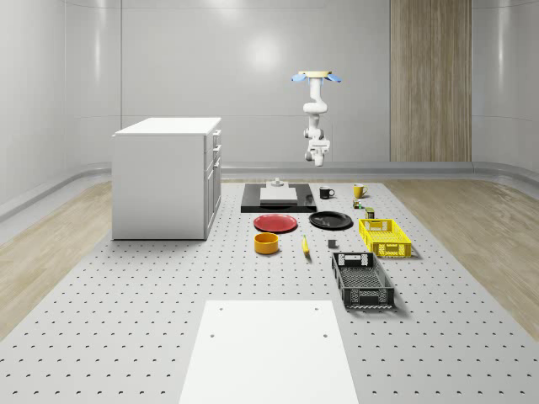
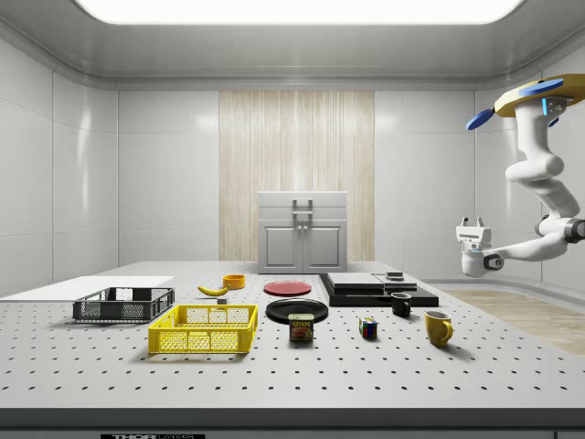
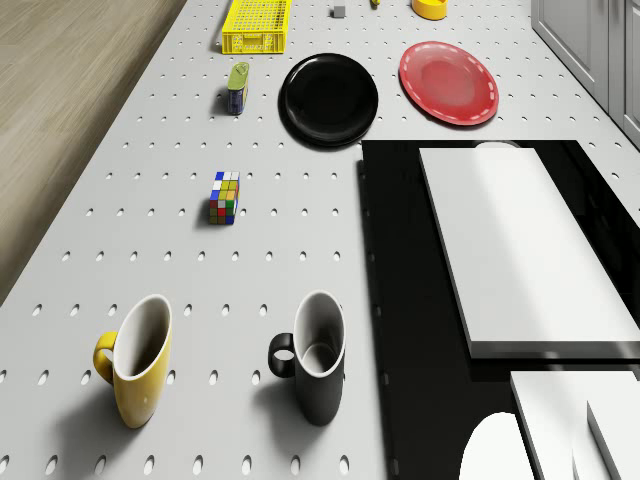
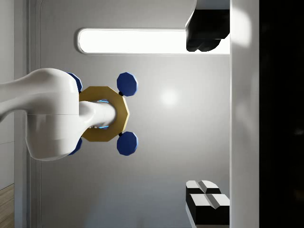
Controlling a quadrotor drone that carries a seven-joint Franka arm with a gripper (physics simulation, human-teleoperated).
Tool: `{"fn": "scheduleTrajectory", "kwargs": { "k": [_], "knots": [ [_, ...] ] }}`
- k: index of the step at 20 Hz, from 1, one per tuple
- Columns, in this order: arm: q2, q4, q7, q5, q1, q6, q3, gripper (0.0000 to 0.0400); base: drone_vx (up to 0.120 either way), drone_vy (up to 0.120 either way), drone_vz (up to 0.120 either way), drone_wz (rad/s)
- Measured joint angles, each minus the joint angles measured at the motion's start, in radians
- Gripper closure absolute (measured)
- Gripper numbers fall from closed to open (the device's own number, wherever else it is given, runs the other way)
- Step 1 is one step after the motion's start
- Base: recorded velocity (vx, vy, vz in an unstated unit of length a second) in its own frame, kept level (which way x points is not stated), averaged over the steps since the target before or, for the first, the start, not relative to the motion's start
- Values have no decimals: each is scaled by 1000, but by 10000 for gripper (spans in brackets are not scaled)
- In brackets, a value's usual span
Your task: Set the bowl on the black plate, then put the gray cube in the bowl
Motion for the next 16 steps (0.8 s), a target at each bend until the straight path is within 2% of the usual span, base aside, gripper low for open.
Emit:
{"fn": "scheduleTrajectory", "kwargs": {
  "k": [16],
  "knots": [
    [0, 11, -1, 0, -2, 1, 2, 0, 120, -120, 0, 0]
  ]
}}
